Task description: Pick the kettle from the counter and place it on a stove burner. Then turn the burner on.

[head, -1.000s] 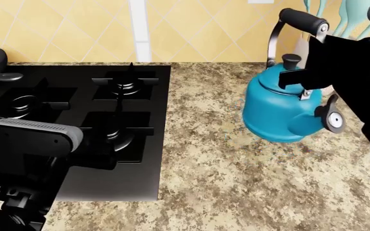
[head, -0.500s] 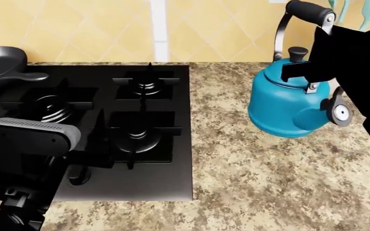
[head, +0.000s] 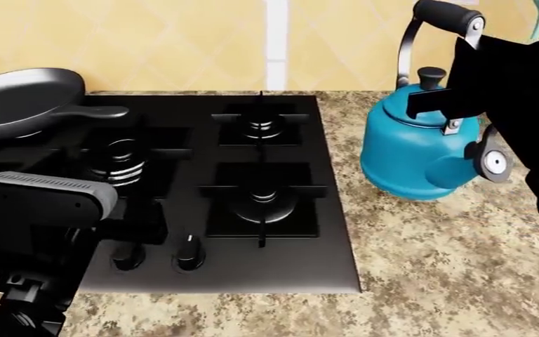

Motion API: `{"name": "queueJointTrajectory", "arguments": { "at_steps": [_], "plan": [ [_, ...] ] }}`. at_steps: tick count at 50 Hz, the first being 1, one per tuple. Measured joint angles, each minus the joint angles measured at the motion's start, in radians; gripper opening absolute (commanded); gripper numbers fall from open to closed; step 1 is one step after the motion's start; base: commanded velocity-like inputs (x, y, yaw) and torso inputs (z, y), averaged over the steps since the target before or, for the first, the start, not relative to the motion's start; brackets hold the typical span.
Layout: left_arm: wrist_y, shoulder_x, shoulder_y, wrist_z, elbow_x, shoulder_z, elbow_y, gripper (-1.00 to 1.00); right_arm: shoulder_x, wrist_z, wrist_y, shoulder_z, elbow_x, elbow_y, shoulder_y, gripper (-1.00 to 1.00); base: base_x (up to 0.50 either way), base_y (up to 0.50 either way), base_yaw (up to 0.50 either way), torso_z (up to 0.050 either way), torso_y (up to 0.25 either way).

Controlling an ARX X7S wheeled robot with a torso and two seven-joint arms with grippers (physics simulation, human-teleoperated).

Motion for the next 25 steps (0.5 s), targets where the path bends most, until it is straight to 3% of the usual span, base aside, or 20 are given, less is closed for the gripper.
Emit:
{"name": "queueJointTrajectory", "arguments": {
  "at_steps": [14,25],
  "plan": [
    [0.009,-0.006,0.0,-0.004,0.002,0.007,-0.003,1.0,-0.001,-0.022,0.003,-0.006,-0.011,-0.004,0.005,-1.0,0.0,0.43,0.0,0.0,0.001],
    [0.016,-0.01,0.002,-0.007,0.002,0.011,-0.006,1.0,-0.003,-0.034,0.001,-0.007,-0.018,-0.006,0.007,-1.0,0.03,0.26,0.0,0.0,0.001]
  ]
}}
